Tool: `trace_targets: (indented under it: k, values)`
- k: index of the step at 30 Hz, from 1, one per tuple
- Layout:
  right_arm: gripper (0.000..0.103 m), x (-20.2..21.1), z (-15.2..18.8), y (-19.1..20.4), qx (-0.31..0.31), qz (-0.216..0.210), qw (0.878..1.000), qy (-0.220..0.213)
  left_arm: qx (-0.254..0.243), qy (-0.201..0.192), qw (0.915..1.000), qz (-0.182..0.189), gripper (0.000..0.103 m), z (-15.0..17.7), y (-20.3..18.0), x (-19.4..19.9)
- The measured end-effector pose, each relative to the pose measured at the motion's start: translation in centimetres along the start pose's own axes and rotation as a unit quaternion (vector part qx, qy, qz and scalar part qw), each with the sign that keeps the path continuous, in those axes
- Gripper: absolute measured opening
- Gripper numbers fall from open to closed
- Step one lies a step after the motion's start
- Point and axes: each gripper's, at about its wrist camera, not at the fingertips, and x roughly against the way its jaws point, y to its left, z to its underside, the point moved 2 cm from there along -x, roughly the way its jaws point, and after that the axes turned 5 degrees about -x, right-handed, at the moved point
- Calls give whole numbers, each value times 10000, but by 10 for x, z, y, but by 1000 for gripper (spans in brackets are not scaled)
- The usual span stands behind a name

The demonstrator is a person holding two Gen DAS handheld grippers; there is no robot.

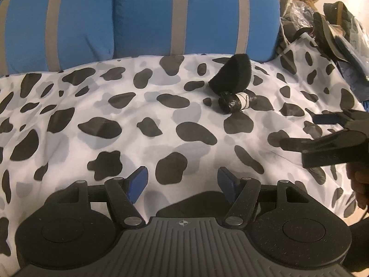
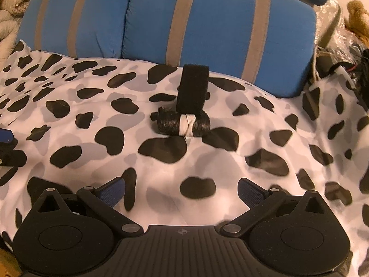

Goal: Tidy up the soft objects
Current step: 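Grasp the black foam pad of the strap with the right tool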

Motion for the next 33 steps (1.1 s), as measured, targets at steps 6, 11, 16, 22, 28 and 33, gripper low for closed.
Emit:
trace_targets:
  k: [6,11,16,22,28,33]
  values:
    - [103,-31,-14,0,10,-64,10000,-28,120,-5,9999,19,66,-11,5,-6]
    - [103,-57,-24,-3,41,-47,9999,-120,104,65,9999,84,66,-16,4,-11]
    - [103,-73,-44,-5,20,-103,9991,-420,113,195,9995,215,66,-17,2,-17]
    - [103,-92,-76,-6,-164,-204,9971,-718,135,316,9990,284,66,-18,3,-22]
    - [100,-115,-93,-3,-95,-218,9966,-791,227,429,9983,307,66,-20,7,-30]
    - [89,-132,-98,-5,-112,-187,9973,-696,270,503,9979,321,66,-21,8,-35]
